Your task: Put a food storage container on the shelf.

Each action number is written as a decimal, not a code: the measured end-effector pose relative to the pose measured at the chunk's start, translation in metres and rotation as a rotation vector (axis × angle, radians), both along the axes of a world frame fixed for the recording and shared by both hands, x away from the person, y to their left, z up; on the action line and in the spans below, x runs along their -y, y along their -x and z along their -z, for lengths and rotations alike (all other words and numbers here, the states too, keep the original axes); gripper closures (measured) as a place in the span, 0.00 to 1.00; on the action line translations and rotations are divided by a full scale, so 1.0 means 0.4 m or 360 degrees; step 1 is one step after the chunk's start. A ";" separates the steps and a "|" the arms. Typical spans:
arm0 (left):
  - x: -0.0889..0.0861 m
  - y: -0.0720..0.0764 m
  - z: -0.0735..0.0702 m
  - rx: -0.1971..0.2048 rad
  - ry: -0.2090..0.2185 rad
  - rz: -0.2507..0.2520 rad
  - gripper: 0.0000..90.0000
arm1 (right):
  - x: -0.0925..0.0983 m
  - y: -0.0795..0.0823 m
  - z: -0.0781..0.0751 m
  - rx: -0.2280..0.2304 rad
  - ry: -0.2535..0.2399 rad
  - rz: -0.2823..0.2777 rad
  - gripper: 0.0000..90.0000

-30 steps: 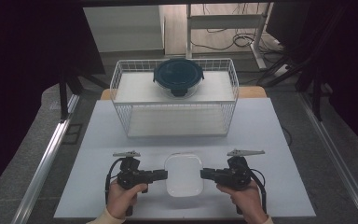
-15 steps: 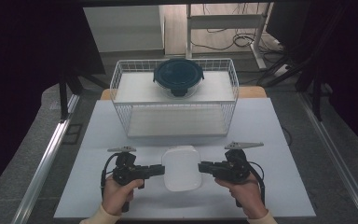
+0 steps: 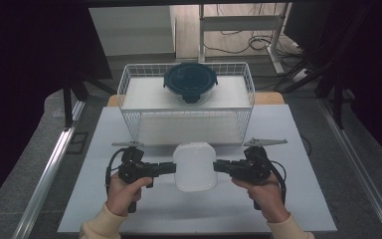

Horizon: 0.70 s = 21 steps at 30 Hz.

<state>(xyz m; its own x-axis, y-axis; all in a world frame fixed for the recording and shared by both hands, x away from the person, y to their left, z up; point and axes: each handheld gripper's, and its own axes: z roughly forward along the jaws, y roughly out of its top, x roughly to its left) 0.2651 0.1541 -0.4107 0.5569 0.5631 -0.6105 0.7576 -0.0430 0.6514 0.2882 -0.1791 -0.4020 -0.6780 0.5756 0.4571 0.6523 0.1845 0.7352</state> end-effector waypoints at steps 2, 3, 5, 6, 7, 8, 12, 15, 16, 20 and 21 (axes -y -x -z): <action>-0.001 -0.004 -0.011 0.0007 -0.0005 0.0001 0.89 | 0.000 -0.003 -0.007 0.0006 -0.0007 0.0000 0.88; -0.002 -0.006 -0.016 0.0012 -0.0010 0.0007 0.89 | -0.001 -0.006 -0.011 0.0008 -0.0008 -0.0001 0.88; -0.002 -0.012 -0.026 0.0012 -0.0008 0.0002 0.89 | -0.002 -0.010 -0.020 0.0009 -0.0010 0.0000 0.88; -0.002 -0.013 -0.030 0.0012 -0.0011 -0.0001 0.89 | -0.003 -0.013 -0.026 0.0017 -0.0005 -0.0002 0.88; -0.003 -0.015 -0.035 0.0015 -0.0007 0.0003 0.89 | -0.003 -0.014 -0.030 0.0016 -0.0004 -0.0002 0.88; -0.003 -0.017 -0.041 0.0019 -0.0005 0.0004 0.89 | -0.003 -0.016 -0.034 0.0018 -0.0006 -0.0004 0.88; -0.005 -0.025 -0.062 0.0034 -0.0003 -0.0001 0.89 | -0.005 -0.026 -0.060 0.0038 0.0006 -0.0009 0.88; -0.008 -0.032 -0.079 0.0042 -0.0001 -0.0007 0.89 | -0.009 -0.034 -0.082 0.0052 0.0018 -0.0014 0.88; -0.010 -0.033 -0.085 0.0046 -0.0001 -0.0010 0.89 | -0.012 -0.037 -0.089 0.0057 0.0021 -0.0015 0.88; -0.017 -0.041 -0.107 0.0061 -0.0001 -0.0016 0.89 | -0.019 -0.048 -0.113 0.0073 0.0027 -0.0025 0.88; -0.018 -0.044 -0.112 0.0063 0.0000 -0.0017 0.89 | -0.021 -0.051 -0.118 0.0073 0.0027 -0.0026 0.88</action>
